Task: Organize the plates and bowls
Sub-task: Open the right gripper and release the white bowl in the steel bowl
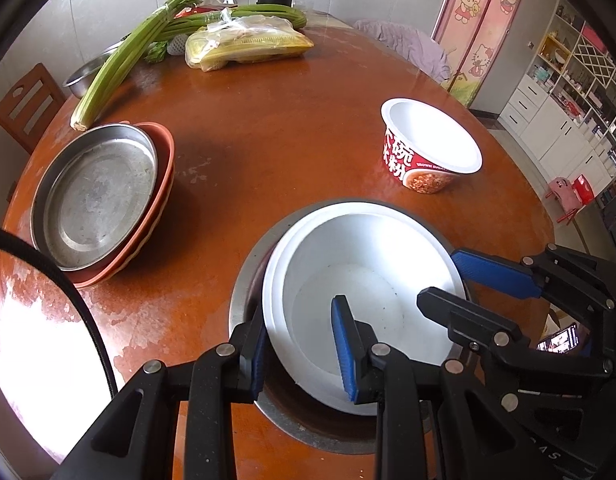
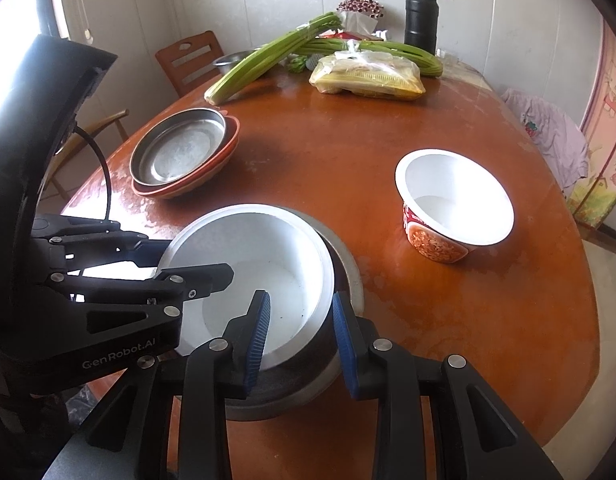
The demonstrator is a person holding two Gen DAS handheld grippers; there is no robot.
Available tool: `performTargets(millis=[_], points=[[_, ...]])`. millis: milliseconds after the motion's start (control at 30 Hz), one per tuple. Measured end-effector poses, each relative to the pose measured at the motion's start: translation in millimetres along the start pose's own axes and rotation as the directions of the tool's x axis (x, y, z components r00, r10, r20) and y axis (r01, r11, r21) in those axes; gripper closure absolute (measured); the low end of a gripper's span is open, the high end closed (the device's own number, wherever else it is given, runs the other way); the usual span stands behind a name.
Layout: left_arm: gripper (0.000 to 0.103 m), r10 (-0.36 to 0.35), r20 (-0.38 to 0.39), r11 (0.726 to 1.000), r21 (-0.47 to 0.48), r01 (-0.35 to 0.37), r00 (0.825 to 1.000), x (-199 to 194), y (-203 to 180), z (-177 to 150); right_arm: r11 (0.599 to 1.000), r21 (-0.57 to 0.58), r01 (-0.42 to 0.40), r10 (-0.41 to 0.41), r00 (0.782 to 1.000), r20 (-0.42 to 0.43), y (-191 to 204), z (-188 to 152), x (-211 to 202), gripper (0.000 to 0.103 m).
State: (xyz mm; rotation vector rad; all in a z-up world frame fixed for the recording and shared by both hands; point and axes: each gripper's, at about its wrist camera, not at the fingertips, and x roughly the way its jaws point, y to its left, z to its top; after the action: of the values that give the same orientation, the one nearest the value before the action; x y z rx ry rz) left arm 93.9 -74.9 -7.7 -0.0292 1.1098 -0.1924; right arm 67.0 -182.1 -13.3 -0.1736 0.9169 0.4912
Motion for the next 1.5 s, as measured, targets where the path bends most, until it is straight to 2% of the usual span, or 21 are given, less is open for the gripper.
performTargets(millis=[600, 933, 1233, 1500], points=[[0.074, 0.024, 0.044, 1.000, 0.006, -0.024, 0.999, -18, 2, 0, 0.999, 0.045, -0.022, 0.022, 1.000, 0.007, -12, 1, -2, 0.068], [0.070, 0.045, 0.081, 0.999, 0.010, -0.046, 0.996, -30, 1, 0, 0.997, 0.067, -0.033, 0.032, 0.999, 0.021, -17, 2, -6, 0.067], [0.069, 0.050, 0.096, 0.999, 0.010, -0.051, 0.994, -37, -1, 6, 0.996, 0.078, -0.034, 0.031, 0.999, 0.040, -22, 6, -13, 0.065], [0.069, 0.045, 0.123, 0.998, 0.046, -0.051, 0.991, -48, -14, 21, 0.996, 0.085, -0.028, 0.022, 0.998, 0.066, -32, 14, -26, 0.062]])
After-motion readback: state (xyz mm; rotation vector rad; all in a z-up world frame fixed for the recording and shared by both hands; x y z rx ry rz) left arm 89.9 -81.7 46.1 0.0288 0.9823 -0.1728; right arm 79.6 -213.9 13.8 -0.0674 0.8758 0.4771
